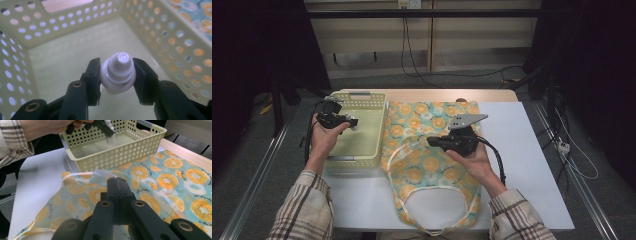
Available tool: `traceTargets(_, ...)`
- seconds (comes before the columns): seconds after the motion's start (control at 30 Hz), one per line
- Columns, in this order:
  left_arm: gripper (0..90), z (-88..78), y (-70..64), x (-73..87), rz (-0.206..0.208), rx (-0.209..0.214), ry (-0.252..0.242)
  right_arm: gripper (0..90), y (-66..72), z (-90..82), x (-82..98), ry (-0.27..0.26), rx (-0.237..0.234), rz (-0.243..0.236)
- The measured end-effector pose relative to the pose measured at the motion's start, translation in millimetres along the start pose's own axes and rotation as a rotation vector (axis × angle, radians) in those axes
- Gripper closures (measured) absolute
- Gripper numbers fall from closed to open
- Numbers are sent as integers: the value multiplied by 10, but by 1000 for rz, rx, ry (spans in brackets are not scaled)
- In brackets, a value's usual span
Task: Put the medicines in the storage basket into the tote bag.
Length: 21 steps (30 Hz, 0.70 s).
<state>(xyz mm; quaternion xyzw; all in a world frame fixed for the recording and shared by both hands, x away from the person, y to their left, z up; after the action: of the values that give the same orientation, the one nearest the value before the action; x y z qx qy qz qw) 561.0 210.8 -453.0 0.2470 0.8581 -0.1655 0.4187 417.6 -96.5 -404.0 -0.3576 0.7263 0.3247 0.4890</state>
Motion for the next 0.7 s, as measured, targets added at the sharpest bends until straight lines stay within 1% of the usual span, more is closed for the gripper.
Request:
traceTargets(0.03,603,-26,-25,-21,0,7,-8,900,-1,1,0,0,0,0)
traceTargets(0.1,603,-82,-64,-68,14,10,-34,900,-4,4,3,0,2,1)
traceTargets(0.17,603,-145,-128,-105,9,23,-60,900,-4,5,1,-2,3,2)
traceTargets(0.2,603,-182,-154,-127,20,28,-68,900,-4,5,1,-2,3,2)
traceTargets(0.27,603,-246,-247,-172,32,44,-91,900,-6,7,0,-3,4,1)
traceTargets(0.3,603,-288,-305,-208,37,53,-111,900,-7,8,2,-2,4,1)
traceTargets(0.33,603,-311,-343,-226,37,61,-121,900,-8,8,3,-1,5,3)
traceTargets(0.4,603,-369,-428,-273,45,65,-145,900,-10,8,2,-3,7,3)
traceTargets(0.43,603,-408,-479,-295,51,78,-156,900,-10,7,1,-3,7,2)
traceTargets(0.57,603,-495,-615,-328,57,102,-185,900,-7,5,11,2,8,0)
traceTargets(0.6,603,-519,-650,-332,64,110,-192,900,-7,4,11,1,9,2)
traceTargets(0.7,603,-588,-755,-322,72,132,-209,900,-14,-2,12,1,14,2)
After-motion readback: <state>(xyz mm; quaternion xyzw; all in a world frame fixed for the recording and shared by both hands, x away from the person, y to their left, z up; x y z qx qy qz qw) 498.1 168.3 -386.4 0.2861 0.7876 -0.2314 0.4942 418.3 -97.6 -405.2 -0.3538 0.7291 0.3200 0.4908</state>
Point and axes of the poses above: each handheld gripper's, and its own axes: z roughly forward along the jaws, x roughly out of its underside, y roughly to its left, the point moved 8 cm from there along z, roughly forward along the jaws, and after that the axes turned 10 degrees about -y, right-handed, at the moved point
